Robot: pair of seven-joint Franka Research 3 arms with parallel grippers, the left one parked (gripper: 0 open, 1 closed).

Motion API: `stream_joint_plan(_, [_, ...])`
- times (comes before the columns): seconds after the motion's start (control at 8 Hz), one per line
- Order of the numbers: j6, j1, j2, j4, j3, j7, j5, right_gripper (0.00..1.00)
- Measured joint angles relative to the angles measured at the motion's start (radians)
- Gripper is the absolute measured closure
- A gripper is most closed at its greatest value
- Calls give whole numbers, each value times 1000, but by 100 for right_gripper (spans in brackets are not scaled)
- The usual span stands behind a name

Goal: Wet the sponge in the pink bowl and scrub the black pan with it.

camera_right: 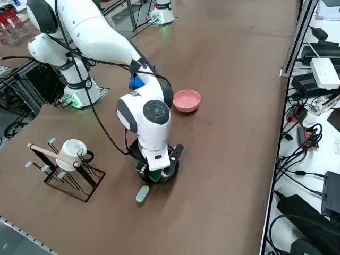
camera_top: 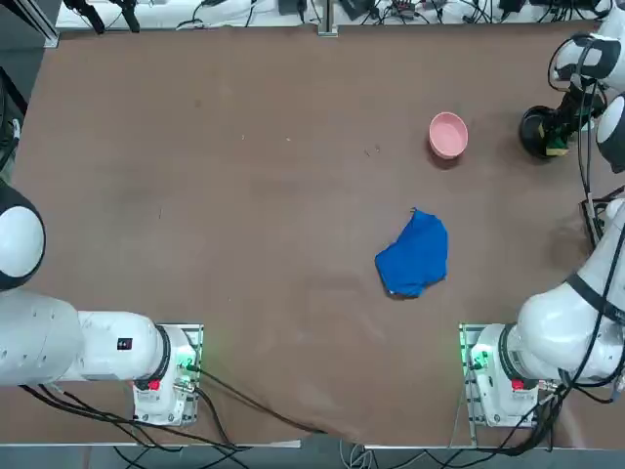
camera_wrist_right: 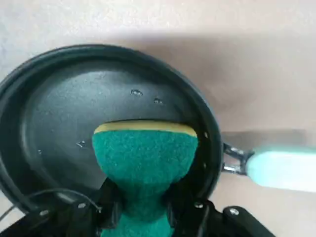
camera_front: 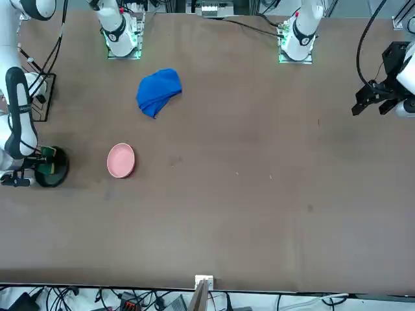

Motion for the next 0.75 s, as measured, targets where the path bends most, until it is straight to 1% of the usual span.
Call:
stream_joint_plan(0.25, [16, 14, 0, 2, 7, 0, 1, 52])
stream_joint_plan(0.5, [14, 59, 0, 1, 11, 16, 10, 52])
stream_joint_plan(0.75, [-16, 86, -1, 0, 11, 35, 10, 52])
